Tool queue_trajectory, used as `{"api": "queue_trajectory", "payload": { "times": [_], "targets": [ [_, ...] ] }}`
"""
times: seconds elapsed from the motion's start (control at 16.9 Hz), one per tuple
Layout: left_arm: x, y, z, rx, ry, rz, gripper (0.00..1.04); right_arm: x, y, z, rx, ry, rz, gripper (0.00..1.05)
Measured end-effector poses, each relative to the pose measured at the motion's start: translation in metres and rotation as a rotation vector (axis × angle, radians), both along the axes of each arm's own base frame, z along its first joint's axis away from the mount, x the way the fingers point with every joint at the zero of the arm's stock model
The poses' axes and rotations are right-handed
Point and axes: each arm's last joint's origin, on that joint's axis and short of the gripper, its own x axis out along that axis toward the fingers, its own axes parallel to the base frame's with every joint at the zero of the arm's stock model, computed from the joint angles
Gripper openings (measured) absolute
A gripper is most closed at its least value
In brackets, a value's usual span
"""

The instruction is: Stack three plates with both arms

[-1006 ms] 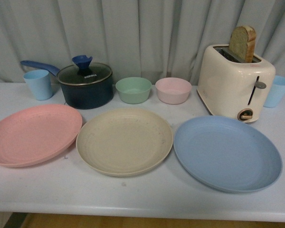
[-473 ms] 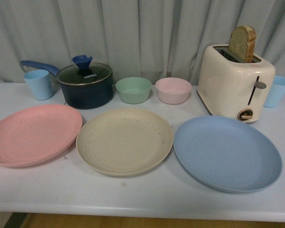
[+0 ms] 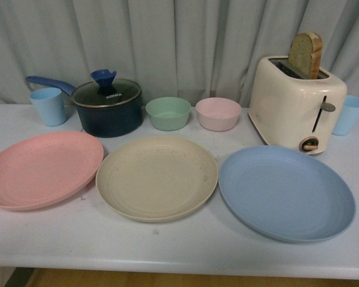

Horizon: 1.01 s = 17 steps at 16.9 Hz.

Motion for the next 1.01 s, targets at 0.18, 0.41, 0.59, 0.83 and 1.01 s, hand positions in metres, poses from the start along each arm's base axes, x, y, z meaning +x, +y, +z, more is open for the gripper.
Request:
{"api": "queue_trajectory", "payload": {
  "times": [0.18, 0.41, 0.59, 0.83, 1.01],
  "targets": [
    [0.0000, 0.0000, 0.0000, 0.000, 0.000, 0.000, 0.98, 0.0000, 0.0000, 0.0000, 0.000, 0.000, 0.000, 0.98],
    [0.0000, 0.0000, 0.0000, 0.000, 0.000, 0.000, 0.98, 0.0000, 0.0000, 0.0000, 0.000, 0.000, 0.000, 0.98],
    [0.0000, 0.0000, 0.0000, 0.000, 0.000, 0.000, 0.98, 0.0000, 0.0000, 0.0000, 0.000, 0.000, 0.000, 0.98],
    [0.0000, 0.0000, 0.0000, 0.000, 0.000, 0.000, 0.98, 0.0000, 0.0000, 0.0000, 0.000, 0.000, 0.000, 0.98],
    [0.0000, 0.0000, 0.0000, 0.000, 0.000, 0.000, 0.98, 0.0000, 0.0000, 0.0000, 0.000, 0.000, 0.000, 0.98]
  ]
}}
